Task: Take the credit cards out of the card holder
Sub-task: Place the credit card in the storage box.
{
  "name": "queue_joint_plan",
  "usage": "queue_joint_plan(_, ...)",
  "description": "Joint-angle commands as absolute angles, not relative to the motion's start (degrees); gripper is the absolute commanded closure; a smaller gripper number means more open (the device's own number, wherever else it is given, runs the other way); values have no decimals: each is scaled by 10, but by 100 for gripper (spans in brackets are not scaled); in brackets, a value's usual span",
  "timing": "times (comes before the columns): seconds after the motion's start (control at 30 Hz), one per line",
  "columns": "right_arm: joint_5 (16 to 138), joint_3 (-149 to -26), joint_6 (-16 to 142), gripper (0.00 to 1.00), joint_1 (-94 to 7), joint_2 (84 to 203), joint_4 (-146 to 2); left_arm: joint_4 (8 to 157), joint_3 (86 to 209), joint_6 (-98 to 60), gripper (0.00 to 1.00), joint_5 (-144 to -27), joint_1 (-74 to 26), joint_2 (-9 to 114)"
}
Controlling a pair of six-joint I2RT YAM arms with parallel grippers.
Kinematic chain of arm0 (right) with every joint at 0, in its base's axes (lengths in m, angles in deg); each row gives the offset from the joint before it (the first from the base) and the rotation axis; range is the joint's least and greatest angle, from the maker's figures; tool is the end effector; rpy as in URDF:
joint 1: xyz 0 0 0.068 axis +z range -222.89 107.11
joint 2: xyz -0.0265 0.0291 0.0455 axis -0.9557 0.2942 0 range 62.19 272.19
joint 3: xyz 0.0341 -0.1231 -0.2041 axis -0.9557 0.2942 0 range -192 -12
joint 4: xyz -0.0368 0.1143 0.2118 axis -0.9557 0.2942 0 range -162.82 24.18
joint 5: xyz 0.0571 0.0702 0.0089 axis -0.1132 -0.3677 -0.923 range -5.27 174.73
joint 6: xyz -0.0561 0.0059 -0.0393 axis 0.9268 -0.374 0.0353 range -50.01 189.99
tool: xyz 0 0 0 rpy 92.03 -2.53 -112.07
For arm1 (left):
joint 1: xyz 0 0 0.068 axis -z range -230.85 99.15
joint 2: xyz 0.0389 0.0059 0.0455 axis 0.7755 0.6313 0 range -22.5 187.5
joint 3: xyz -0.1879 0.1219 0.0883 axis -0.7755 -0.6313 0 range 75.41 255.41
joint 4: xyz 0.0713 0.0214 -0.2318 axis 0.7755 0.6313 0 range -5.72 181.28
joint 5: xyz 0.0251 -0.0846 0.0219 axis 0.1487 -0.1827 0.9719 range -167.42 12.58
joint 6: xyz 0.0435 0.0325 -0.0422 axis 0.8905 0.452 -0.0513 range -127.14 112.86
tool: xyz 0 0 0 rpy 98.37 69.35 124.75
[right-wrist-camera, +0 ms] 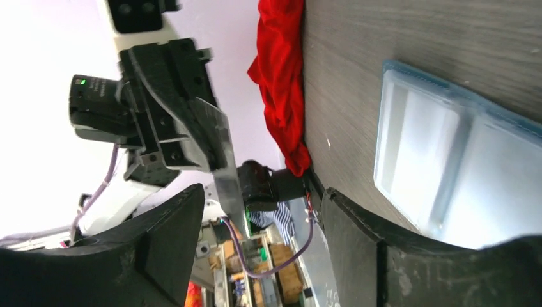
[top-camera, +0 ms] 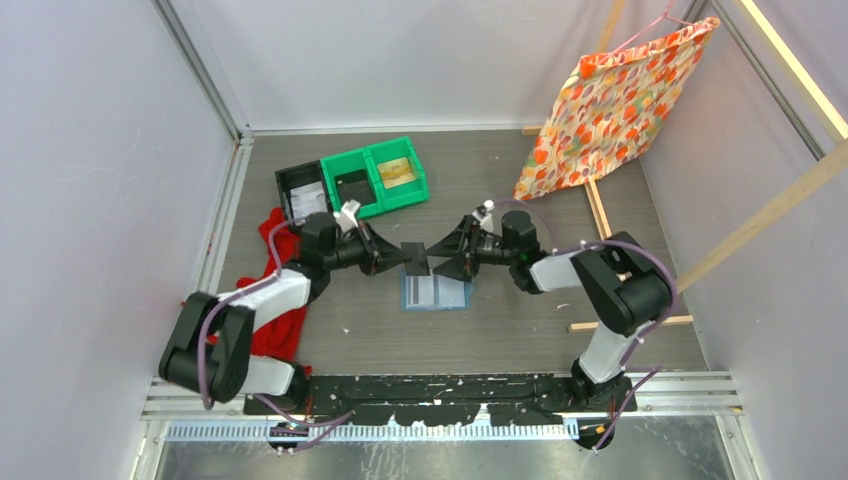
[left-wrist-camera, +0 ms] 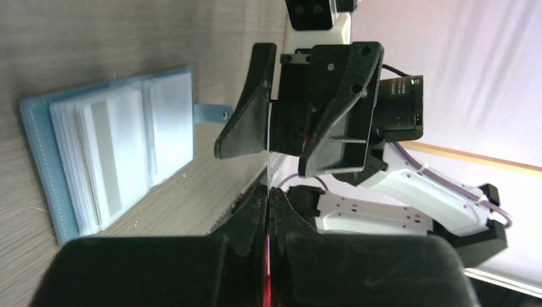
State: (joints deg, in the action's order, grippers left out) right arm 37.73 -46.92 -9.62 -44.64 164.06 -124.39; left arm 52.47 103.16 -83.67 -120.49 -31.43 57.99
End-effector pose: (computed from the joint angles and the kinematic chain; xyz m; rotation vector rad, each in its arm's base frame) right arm 0.2617 0.1867 0.1255 0.2955 2.2917 1.9126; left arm 0.2451 -0.1267 0.1569 -0.5335 2.2466 -1.7280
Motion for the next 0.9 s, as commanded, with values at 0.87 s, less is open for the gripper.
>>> queue_joint_plan(0.87,571,-600,300,20,-548,1344,-529,963,1549,407,100,-497,-234,749)
